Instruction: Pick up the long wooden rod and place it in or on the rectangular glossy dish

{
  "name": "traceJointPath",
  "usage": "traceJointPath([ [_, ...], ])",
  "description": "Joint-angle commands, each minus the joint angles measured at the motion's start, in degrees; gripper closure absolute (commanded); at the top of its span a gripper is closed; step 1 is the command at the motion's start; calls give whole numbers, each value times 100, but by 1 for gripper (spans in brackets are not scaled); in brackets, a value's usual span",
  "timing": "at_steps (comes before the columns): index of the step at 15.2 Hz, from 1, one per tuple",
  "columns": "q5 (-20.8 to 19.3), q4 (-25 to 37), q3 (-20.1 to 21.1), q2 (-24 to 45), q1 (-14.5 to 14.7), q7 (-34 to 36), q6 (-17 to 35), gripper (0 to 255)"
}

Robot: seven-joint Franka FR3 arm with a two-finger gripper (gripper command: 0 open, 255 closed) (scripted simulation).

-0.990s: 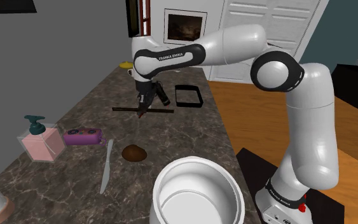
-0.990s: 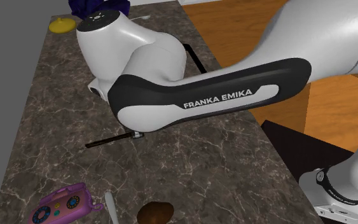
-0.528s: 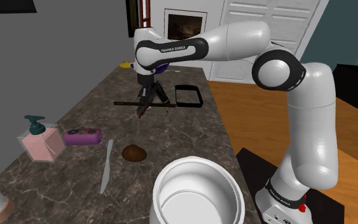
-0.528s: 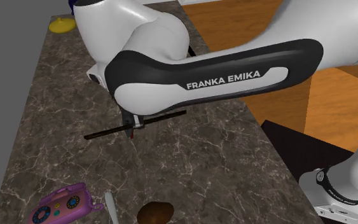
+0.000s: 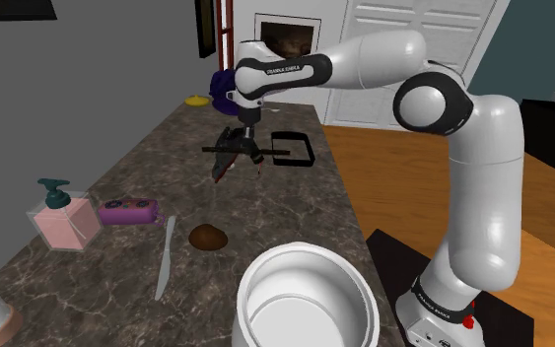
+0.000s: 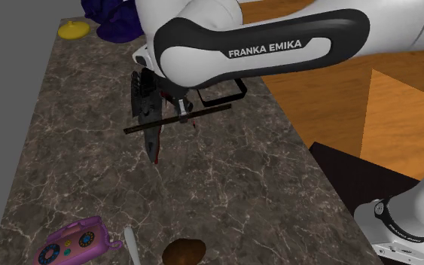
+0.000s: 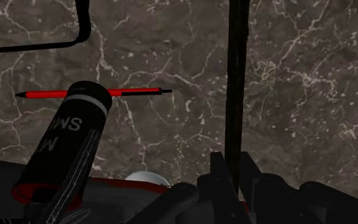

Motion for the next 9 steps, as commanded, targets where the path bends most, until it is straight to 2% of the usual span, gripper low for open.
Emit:
traceJointPath([
  [1,26,81,-66,45,-171,-249,-40,255],
  [9,124,621,-311,383,-847,-1168,-259,255],
])
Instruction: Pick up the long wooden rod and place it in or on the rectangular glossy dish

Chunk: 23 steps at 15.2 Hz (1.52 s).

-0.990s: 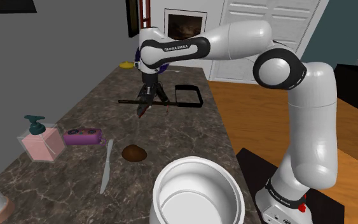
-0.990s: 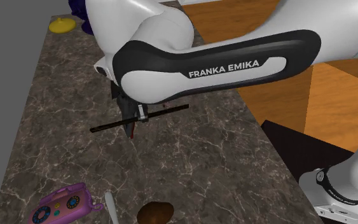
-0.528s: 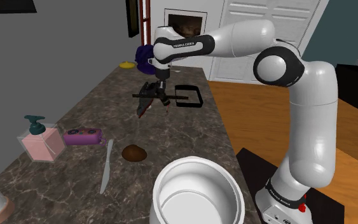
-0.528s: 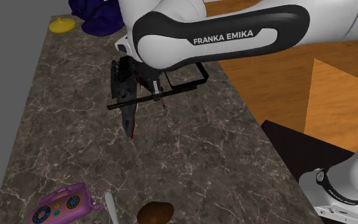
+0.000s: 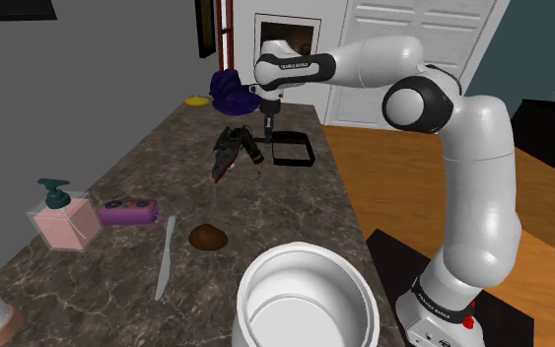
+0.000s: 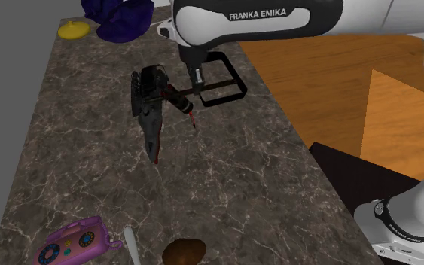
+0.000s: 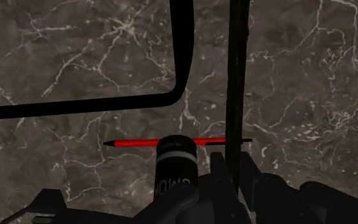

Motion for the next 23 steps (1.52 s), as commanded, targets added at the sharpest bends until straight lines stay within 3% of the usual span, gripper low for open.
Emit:
traceJointPath([
  [1,26,143,-59,79,-179,-244,-67,255],
  [7,109,1084,-204,662,-701,-884,-440,255],
  [11,168,2114,-273,1279,-1069,-1276,-860,255],
  [14,214,3473,-299,2065,-1373,-1536,-1438,255],
  [15,229,4446,-292,2610,-1494,-1600,-1866,255],
  [18,220,3528,-301,2229,-1459,-1622,-1330,255],
  [23,219,2766,-308,2017,-1430,-1642,-781,255],
])
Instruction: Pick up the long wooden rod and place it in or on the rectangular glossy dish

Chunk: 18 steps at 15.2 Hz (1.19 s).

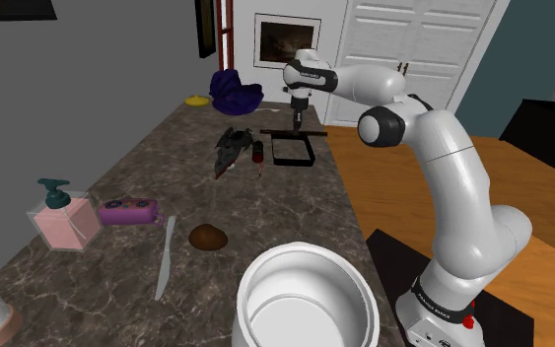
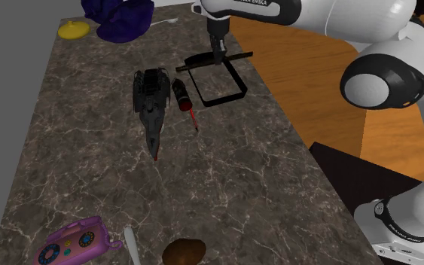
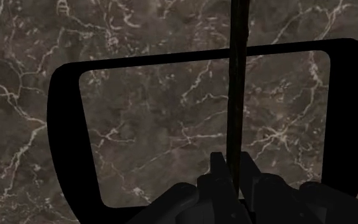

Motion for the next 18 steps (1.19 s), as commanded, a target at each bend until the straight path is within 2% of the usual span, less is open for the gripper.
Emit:
traceJointPath([
  [1,0,-209,-1,-24,9,-3,190,255],
  [6,3,-676,-1,-71,24,-17,610,255],
  [13,3,-676,-1,-71,24,-17,610,255],
  [14,3,-676,-1,-71,24,-17,610,0],
  [18,3,-676,-1,-70,24,-17,610,0],
])
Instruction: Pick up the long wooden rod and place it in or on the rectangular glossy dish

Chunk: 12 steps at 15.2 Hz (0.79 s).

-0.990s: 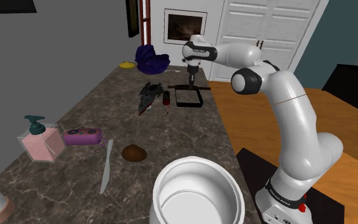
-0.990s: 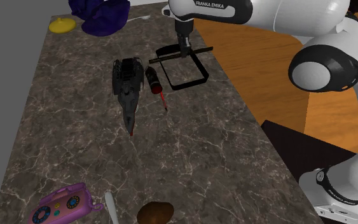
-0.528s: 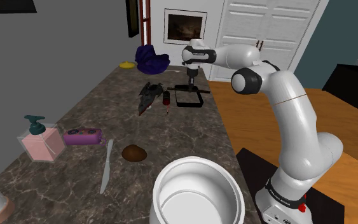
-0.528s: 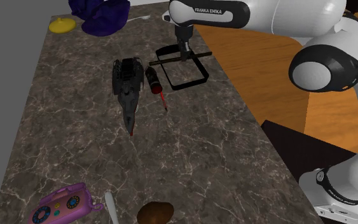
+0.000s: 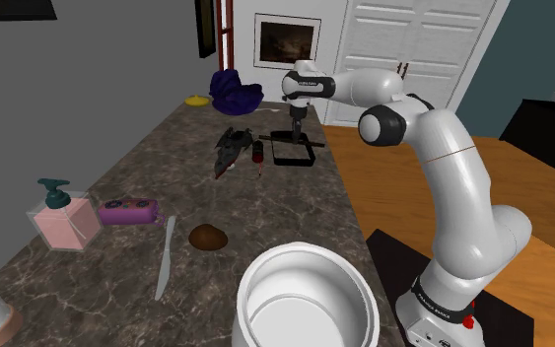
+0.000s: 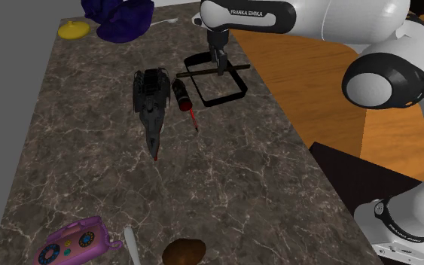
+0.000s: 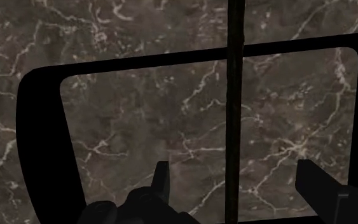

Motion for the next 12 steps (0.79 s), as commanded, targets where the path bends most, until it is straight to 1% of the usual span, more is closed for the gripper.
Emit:
traceJointPath([
  [1,0,0,0,0,0,0,0,0],
  [3,-2,498,1,65,-19,11,-433,0],
  [5,-1,1144,5,235,-45,25,-907,0],
  [12,-1,1147,5,237,-45,25,-908,0],
])
